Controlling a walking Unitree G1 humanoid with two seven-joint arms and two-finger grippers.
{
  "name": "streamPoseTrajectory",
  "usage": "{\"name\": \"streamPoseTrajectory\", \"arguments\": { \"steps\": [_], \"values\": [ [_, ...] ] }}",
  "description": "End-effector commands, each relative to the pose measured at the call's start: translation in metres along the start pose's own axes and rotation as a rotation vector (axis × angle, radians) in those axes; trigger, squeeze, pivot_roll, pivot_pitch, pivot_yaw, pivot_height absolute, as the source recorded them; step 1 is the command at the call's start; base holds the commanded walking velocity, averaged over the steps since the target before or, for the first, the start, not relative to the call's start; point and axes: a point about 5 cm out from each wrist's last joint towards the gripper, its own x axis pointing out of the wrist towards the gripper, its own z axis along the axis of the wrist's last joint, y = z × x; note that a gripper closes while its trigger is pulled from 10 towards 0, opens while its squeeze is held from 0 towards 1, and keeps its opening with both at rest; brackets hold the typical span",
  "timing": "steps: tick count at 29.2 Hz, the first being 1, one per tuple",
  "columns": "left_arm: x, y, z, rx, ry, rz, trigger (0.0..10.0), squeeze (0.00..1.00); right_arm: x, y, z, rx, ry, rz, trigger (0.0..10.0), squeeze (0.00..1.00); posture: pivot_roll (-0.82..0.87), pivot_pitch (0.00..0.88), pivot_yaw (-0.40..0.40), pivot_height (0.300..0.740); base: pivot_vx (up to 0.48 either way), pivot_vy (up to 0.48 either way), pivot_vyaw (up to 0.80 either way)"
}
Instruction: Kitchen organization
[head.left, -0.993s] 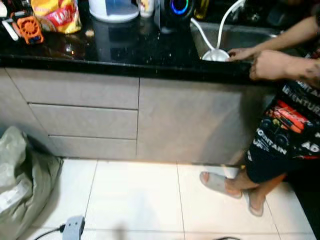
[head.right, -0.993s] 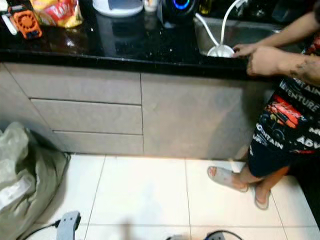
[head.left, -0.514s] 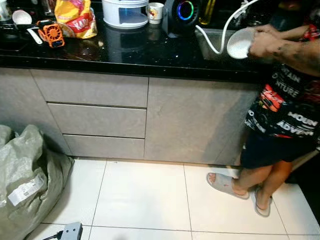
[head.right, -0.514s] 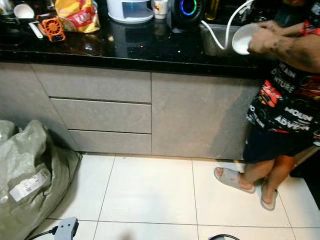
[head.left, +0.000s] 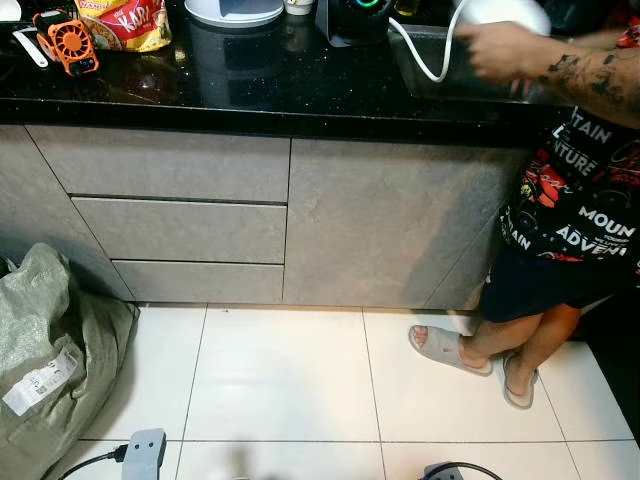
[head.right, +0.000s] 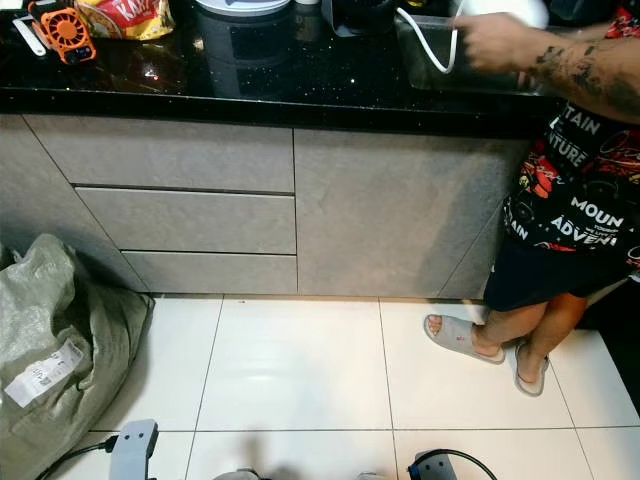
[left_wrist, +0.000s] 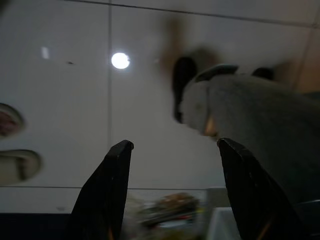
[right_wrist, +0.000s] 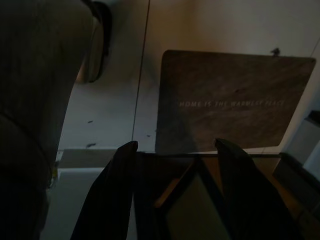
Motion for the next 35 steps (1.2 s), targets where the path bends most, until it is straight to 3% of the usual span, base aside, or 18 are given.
{"name": "streamPoseTrajectory", "arguments": {
  "steps": [1, 8, 17, 35],
  "values": [
    [-0.001, 0.001, -0.009, 0.034, 0.039, 0.032, 10.0, 0.0, 0.0, 0.002, -0.005, -0.012, 0.008, -0.002, 10.0, 0.0, 0.06, 0.071, -0.016, 0.74, 0.0, 0.0, 0.0],
    [0.0, 0.0, -0.003, 0.115, 0.026, 0.037, 10.0, 0.0, 0.0, 0.008, 0.001, 0.013, -0.011, -0.005, 10.0, 0.0, 0.06, 0.069, 0.012, 0.74, 0.0, 0.0, 0.0],
    [0.003, -0.007, 0.0, 0.195, 0.015, 0.042, 10.0, 0.0, 0.0, 0.007, 0.004, -0.036, -0.004, 0.0, 10.0, 0.0, 0.06, 0.032, -0.007, 0.74, 0.0, 0.0, 0.0],
    [0.004, -0.014, -0.003, 0.242, 0.04, 0.019, 10.0, 0.0, 0.0, -0.002, 0.0, 0.026, 0.008, -0.042, 10.0, 0.0, 0.02, 0.0, -0.036, 0.74, 0.0, 0.0, 0.0]
  ]
}}
